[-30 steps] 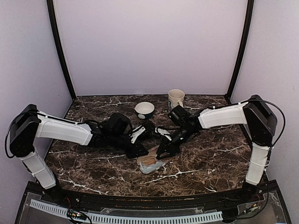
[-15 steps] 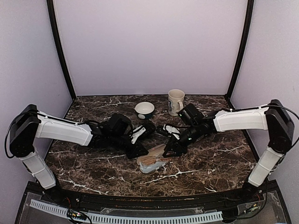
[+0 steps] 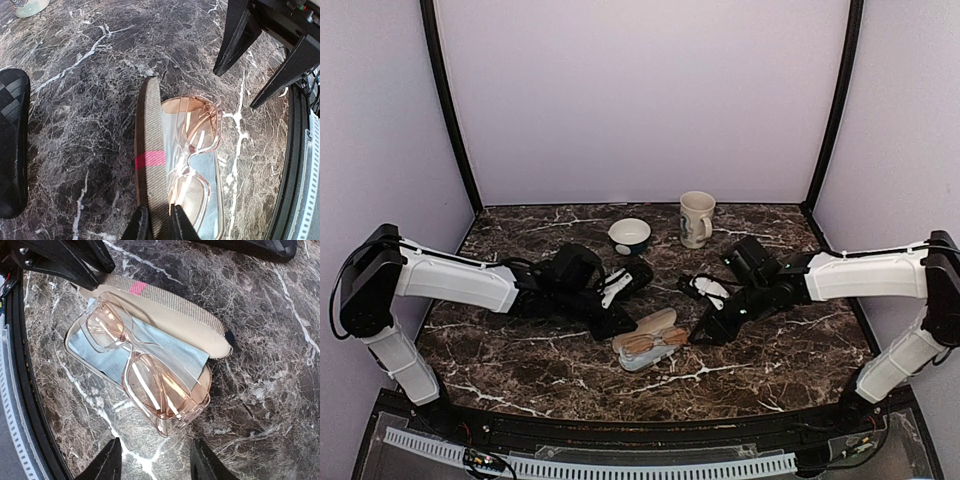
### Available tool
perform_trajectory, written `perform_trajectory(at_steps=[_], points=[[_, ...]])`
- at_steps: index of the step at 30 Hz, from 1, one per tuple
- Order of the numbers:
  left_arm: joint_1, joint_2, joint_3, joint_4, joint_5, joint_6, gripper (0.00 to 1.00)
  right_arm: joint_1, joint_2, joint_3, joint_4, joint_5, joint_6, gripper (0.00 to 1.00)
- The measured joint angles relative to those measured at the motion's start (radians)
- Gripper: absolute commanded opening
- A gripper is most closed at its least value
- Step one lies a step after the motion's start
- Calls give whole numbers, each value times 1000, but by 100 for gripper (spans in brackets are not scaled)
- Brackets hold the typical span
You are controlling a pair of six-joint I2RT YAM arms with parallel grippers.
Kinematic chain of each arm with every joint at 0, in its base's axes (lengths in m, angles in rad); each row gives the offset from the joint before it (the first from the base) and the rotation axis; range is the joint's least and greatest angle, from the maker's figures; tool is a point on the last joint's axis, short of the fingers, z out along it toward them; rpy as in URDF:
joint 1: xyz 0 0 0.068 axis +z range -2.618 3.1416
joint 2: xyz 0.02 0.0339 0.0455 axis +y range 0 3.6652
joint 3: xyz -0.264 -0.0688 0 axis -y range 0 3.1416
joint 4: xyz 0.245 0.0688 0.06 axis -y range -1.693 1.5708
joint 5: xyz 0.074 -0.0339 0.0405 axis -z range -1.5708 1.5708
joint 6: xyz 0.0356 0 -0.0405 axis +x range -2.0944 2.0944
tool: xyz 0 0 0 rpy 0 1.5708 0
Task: Organize the sunglasses
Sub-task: Adjust the sunglasses in the sunglasses case.
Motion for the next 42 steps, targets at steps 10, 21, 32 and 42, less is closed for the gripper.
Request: perform_trajectory(at_steps=[10,21,32,42], points=[[-2,0,2,-2,1,1,15,47,97,8,-19,102,24,45],[-5,0,3,-1,1,4,15,59,154,64,-31,143,19,34],[-5,0,6,-3,2,7,15,64,168,95,-55,167,3,32],[-5,0,6,-3,2,8,15,70,181,138,-81,187,-39,31]])
